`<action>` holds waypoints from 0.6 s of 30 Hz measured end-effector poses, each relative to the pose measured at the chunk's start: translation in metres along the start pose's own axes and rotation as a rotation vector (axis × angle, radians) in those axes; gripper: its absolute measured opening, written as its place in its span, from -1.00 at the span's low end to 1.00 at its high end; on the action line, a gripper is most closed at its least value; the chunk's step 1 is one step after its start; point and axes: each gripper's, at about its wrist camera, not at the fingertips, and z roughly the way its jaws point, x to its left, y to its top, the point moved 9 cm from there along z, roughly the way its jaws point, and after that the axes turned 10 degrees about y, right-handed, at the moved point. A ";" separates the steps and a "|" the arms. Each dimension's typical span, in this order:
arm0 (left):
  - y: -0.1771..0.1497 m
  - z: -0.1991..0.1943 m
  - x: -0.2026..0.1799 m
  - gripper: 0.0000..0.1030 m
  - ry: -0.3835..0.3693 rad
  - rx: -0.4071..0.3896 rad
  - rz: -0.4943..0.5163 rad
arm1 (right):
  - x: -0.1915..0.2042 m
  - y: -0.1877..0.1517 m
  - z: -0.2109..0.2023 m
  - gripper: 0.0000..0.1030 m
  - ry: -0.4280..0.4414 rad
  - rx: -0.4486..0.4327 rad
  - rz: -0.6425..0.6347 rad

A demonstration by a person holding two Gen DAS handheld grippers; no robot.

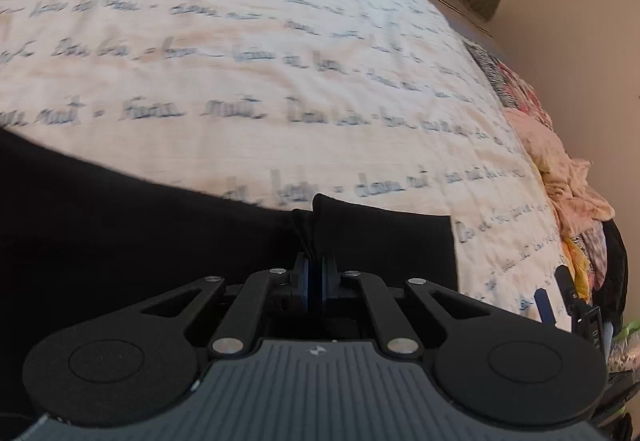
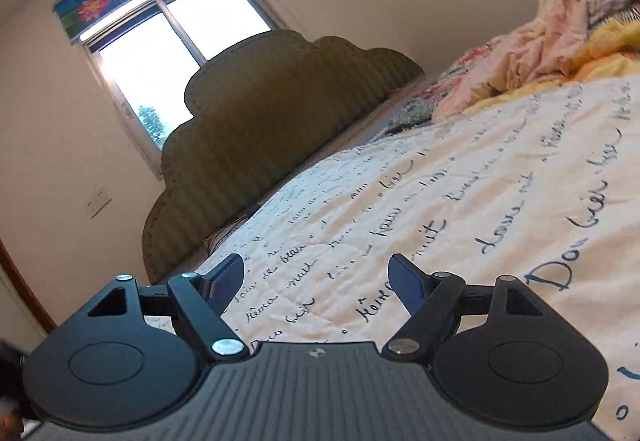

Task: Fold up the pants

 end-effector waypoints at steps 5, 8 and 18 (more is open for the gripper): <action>-0.012 -0.021 0.061 -0.86 0.003 -0.008 -0.093 | -0.012 -0.006 0.010 0.55 -0.029 0.031 0.032; -0.018 -0.034 0.080 -0.86 -0.010 -0.035 -0.138 | -0.005 -0.011 0.011 0.55 -0.038 0.056 -0.003; -0.021 -0.060 0.133 -0.86 0.013 -0.095 -0.203 | -0.006 -0.015 0.015 0.55 -0.074 0.086 -0.019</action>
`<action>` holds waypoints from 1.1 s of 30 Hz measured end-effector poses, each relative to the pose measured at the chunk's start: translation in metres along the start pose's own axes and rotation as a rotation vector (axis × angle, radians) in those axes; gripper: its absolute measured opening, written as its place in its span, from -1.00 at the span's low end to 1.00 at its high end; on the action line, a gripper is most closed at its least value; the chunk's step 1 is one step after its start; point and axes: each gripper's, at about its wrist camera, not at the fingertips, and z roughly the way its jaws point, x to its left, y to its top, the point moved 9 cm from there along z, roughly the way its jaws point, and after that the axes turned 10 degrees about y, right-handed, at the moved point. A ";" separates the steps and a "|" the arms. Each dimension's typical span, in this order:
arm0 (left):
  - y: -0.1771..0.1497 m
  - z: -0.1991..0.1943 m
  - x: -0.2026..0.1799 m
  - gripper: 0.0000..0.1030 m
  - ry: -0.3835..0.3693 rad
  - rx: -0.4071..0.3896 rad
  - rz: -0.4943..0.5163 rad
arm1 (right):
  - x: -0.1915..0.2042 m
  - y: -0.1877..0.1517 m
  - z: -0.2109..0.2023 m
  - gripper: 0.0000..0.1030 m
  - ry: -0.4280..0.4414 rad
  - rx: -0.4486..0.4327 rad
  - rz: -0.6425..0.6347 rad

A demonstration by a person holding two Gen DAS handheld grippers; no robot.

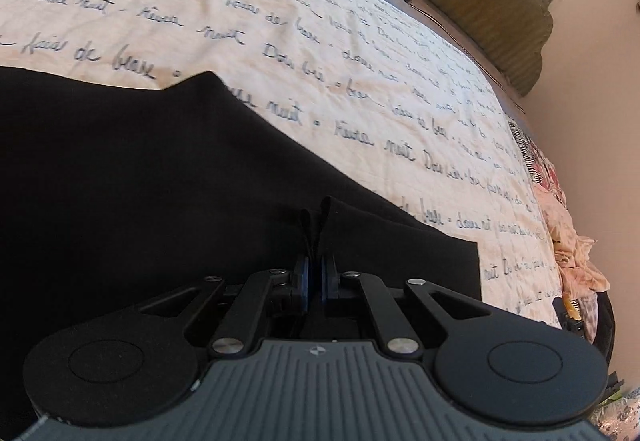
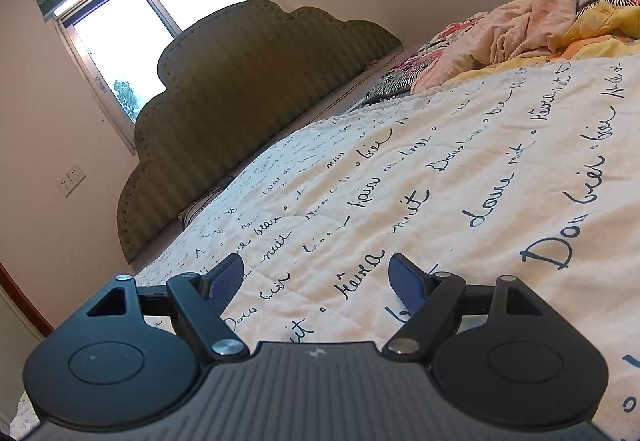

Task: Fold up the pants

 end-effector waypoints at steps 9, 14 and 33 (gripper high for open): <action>-0.011 0.003 0.018 -0.85 0.017 -0.010 0.008 | 0.003 -0.005 0.005 0.55 -0.035 0.035 -0.039; -0.020 0.013 0.026 -0.71 0.009 -0.049 -0.001 | 0.005 -0.006 0.006 0.55 -0.046 0.045 -0.059; -0.029 -0.094 0.099 -0.48 0.256 -0.260 0.031 | 0.008 -0.017 0.014 0.55 -0.098 0.138 -0.115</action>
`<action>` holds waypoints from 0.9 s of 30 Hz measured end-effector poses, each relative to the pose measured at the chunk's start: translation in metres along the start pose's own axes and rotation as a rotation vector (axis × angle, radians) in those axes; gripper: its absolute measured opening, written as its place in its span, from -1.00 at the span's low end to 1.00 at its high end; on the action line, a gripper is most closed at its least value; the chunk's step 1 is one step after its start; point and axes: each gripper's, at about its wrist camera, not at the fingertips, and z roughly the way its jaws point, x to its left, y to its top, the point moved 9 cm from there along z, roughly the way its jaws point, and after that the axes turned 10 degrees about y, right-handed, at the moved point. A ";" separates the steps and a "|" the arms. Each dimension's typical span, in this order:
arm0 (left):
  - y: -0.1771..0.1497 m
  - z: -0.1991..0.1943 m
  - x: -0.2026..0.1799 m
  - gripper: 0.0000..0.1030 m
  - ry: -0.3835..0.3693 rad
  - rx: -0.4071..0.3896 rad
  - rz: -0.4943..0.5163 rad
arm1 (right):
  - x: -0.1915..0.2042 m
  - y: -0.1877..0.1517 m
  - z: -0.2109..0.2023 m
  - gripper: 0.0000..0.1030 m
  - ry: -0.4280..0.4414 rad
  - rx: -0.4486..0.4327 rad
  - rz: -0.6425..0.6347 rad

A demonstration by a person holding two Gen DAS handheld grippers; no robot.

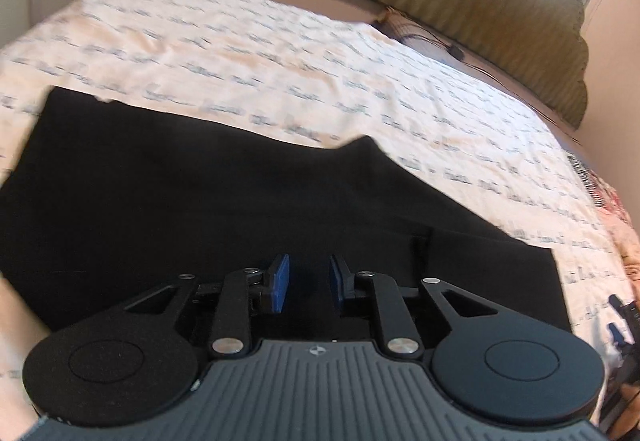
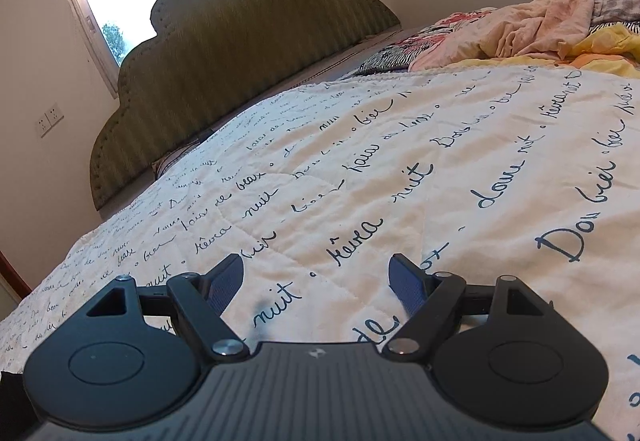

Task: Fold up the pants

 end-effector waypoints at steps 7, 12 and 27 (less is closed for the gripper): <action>-0.014 -0.030 0.073 -0.42 0.106 -0.050 -0.014 | 0.105 0.002 -0.032 0.57 0.158 -0.054 -0.184; -0.023 -0.050 0.119 -0.15 0.104 -0.117 -0.109 | 0.252 -0.050 -0.042 0.69 0.448 0.061 -0.389; -0.049 -0.056 0.202 0.23 0.248 -0.321 -0.267 | 0.482 -0.265 -0.086 0.69 0.878 0.379 -0.908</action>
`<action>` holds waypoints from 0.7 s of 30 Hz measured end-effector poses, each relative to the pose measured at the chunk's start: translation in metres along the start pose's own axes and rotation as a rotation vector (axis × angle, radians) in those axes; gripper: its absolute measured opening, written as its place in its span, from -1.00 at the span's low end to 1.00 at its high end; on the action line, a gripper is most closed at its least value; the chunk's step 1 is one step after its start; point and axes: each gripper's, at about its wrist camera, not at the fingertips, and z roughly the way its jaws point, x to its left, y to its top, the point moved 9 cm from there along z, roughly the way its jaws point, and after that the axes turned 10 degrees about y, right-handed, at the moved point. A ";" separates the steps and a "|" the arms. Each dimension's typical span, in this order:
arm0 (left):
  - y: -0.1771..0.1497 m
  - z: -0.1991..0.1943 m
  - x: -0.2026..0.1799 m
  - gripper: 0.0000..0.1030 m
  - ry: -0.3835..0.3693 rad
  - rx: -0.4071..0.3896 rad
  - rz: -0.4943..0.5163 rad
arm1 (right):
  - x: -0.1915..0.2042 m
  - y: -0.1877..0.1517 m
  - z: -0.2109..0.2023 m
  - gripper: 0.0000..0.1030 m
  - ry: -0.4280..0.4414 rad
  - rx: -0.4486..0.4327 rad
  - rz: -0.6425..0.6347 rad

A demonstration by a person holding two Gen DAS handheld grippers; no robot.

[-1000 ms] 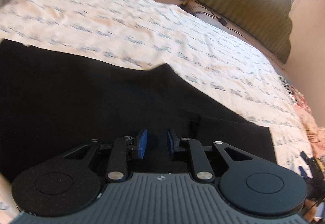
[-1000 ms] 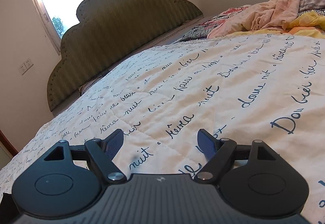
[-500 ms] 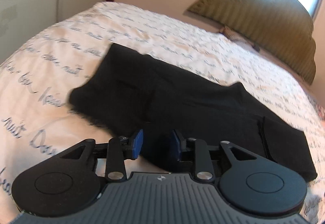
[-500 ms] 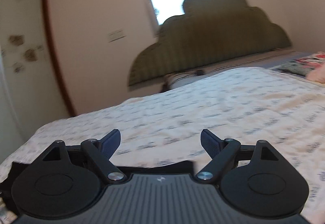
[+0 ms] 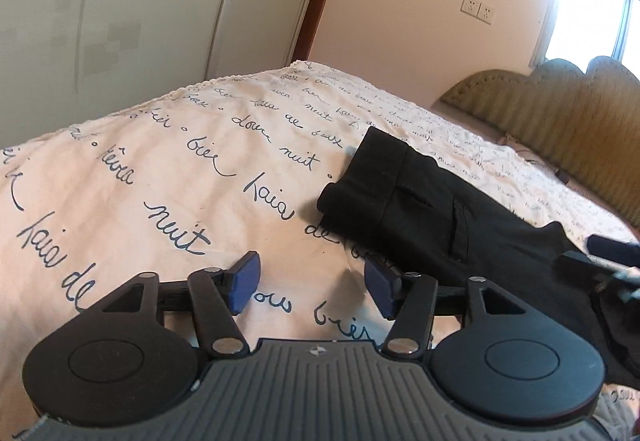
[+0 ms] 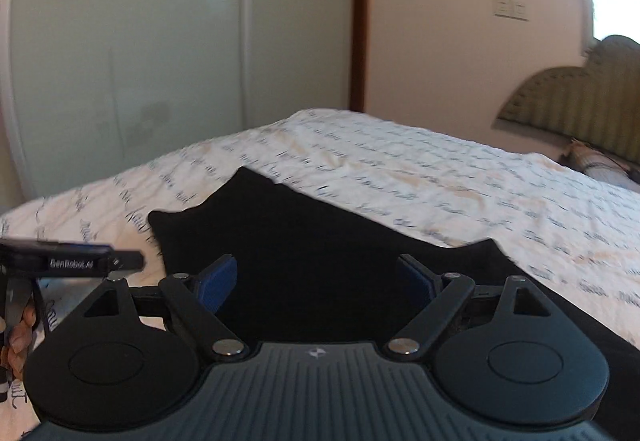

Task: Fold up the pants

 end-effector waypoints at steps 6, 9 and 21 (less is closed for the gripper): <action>0.002 -0.001 0.011 0.23 -0.062 0.000 -0.099 | 0.051 -0.012 0.049 0.69 0.039 0.131 -0.267; 0.003 0.000 0.015 0.23 -0.086 0.003 -0.139 | 0.079 -0.017 0.063 0.69 0.080 0.159 -0.405; 0.003 -0.001 0.020 0.25 -0.124 0.009 -0.188 | 0.087 -0.005 0.114 0.76 -0.021 0.183 -0.606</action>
